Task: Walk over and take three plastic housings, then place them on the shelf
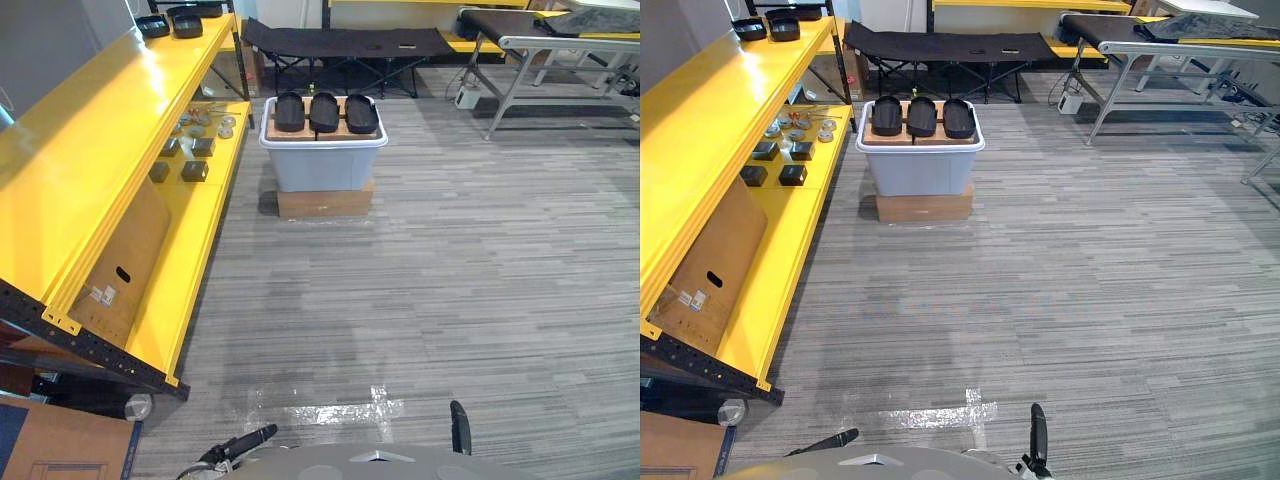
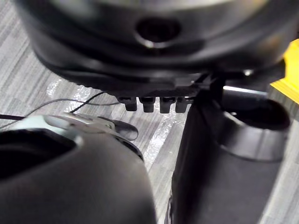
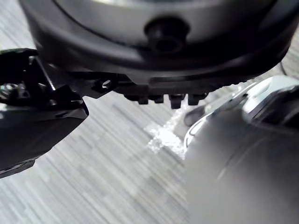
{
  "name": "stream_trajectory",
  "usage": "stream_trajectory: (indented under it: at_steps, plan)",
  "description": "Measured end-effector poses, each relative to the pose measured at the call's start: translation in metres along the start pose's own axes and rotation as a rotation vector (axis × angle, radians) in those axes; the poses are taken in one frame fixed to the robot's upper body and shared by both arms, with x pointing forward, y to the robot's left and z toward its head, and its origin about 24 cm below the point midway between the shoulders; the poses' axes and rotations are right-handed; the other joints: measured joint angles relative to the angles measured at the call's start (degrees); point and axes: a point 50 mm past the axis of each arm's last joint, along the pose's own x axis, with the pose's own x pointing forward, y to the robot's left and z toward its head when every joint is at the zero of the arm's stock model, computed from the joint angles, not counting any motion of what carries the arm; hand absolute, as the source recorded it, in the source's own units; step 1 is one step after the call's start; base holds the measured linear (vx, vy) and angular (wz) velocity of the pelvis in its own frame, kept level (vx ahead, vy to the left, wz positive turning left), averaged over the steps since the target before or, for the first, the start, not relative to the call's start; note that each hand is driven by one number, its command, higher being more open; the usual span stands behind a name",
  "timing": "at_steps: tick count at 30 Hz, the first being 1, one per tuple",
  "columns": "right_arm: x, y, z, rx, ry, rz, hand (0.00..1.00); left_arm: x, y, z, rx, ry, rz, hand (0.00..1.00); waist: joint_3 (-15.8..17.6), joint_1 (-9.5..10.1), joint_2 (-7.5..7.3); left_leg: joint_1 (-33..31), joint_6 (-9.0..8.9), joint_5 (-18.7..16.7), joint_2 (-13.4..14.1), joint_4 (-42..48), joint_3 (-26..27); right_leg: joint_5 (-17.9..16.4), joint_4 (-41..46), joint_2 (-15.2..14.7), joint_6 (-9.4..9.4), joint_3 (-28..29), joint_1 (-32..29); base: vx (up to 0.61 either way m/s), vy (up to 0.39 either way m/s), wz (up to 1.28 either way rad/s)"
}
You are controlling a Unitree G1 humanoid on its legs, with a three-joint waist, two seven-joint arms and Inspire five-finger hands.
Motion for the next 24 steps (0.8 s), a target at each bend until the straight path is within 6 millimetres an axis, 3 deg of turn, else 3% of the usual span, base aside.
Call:
stream_trajectory:
  at_steps: [6,11,24]
  plan:
    - [-0.004,0.063,0.057,-0.103,-0.285,0.160,1.00,-0.005,-0.048,0.039,-0.057,-0.224,-0.185,1.00,0.9,0.09,0.39,-0.7,0.15,0.3,-0.9,-0.1,-0.9,0.1,0.0,-0.9,0.60,-1.3,-0.3,-0.03,0.023,0.10]
    - [-0.010,0.089,0.083,-0.122,-0.404,0.221,1.00,-0.009,-0.060,0.059,-0.113,-0.313,-0.239,1.00,1.2,0.06,-0.06,-0.7,0.03,0.4,-0.9,-0.2,-0.9,0.1,-0.1,-0.9,0.60,-1.6,-0.3,-0.01,-0.004,0.01]
    - [-0.008,0.078,0.063,-0.126,-0.354,0.205,1.00,-0.019,-0.063,0.069,-0.141,-0.470,-0.225,1.00,1.5,-0.65,-0.52,-0.9,-0.51,0.9,-0.9,-0.3,-1.7,0.1,0.2,-1.1,0.62,-3.0,-0.2,-0.03,-0.008,0.02]
